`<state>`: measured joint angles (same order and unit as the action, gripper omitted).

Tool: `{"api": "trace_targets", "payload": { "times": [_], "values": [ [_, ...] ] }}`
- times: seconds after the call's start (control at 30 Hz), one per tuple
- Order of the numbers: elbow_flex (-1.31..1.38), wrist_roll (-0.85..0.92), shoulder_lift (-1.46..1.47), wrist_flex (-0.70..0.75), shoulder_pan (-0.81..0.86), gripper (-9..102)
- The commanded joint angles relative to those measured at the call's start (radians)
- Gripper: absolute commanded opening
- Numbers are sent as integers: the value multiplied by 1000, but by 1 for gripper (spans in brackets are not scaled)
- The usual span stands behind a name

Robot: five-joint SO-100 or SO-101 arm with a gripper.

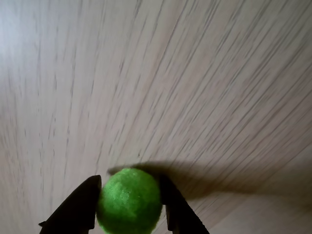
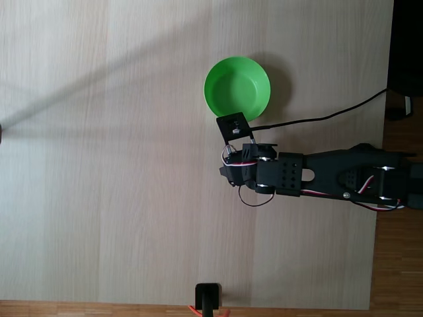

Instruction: Grasp a green pompom and put it in the green bowl.

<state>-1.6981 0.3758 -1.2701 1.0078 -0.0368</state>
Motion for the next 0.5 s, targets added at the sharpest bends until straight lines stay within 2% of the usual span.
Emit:
{"api": "trace_targets", "payload": {
  "times": [0.0,0.47],
  "values": [
    [35,3,-6,-3,9,14],
    [37,2,-26,5,11,8]
  ]
}}
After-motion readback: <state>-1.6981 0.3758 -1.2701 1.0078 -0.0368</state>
